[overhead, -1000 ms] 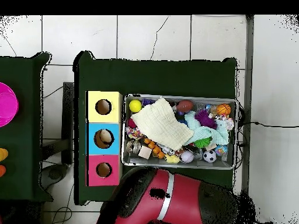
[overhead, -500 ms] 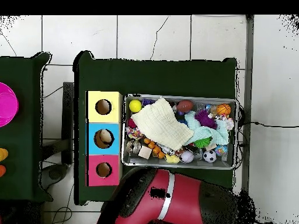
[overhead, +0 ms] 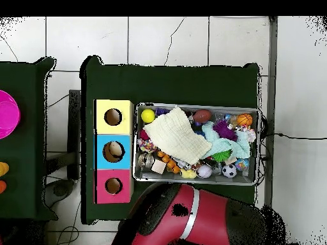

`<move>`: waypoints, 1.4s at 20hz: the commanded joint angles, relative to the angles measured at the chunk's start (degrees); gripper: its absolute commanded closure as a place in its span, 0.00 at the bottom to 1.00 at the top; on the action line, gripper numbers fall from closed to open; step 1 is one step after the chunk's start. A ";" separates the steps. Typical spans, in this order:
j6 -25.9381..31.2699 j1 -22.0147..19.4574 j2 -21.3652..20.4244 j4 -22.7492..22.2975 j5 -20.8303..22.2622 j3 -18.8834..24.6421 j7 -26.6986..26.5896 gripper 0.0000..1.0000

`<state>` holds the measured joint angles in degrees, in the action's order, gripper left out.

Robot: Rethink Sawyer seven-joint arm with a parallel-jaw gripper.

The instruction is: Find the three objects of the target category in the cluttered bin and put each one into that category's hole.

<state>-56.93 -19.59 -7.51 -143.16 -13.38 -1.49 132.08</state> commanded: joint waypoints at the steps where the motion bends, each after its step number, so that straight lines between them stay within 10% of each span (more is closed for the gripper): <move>1: 18.02 -1.87 14.88 16.87 -5.87 9.28 11.23 0.00; 28: 28.66 -1.74 -4.44 1.89 -6.06 8.57 10.95 0.00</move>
<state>-39.88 -21.49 -13.27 -143.64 -16.17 0.14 132.08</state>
